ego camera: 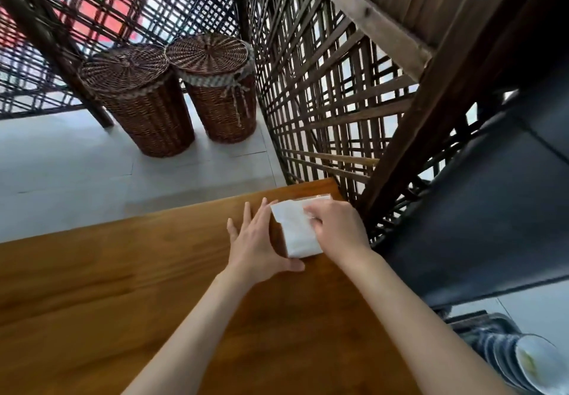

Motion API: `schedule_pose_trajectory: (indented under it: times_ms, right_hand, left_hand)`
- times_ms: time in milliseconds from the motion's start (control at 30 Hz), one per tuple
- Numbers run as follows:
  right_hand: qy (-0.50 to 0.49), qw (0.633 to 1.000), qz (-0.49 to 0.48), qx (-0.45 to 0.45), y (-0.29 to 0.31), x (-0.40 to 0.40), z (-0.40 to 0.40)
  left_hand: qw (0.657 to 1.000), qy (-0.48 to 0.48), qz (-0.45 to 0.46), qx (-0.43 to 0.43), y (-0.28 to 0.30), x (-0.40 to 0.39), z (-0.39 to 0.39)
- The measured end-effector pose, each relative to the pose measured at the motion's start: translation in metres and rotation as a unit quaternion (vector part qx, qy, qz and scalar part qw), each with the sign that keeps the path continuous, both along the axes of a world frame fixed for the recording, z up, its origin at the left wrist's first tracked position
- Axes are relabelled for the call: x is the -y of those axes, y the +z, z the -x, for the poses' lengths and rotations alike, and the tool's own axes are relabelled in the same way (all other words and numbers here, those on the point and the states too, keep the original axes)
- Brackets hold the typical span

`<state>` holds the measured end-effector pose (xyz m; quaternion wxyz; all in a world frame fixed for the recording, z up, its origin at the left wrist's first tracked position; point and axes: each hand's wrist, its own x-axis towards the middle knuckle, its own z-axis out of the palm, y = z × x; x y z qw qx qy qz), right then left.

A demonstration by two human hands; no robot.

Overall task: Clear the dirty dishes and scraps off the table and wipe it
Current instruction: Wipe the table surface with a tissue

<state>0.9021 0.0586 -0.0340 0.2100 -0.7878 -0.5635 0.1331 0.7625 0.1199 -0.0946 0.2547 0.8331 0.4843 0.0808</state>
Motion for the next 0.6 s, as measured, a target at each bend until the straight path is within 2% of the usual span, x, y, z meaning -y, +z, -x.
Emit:
schedule_pose_trajectory:
  times_ms: [267, 433, 600]
  right_hand:
    - [-0.023, 0.999, -0.025, 0.002, -0.012, 0.000, -0.005]
    - [-0.073, 0.993, -0.074, -0.059, -0.009, 0.001, -0.005]
    - [-0.087, 0.986, -0.118, -0.082, 0.006, 0.004, -0.001]
  left_hand:
    - [0.999, -0.024, 0.011, 0.021, -0.007, -0.006, -0.002]
    - [0.999, -0.024, 0.002, 0.037, -0.007, -0.003, -0.001]
    - [0.998, 0.001, 0.000, 0.068, -0.001, 0.002, -0.001]
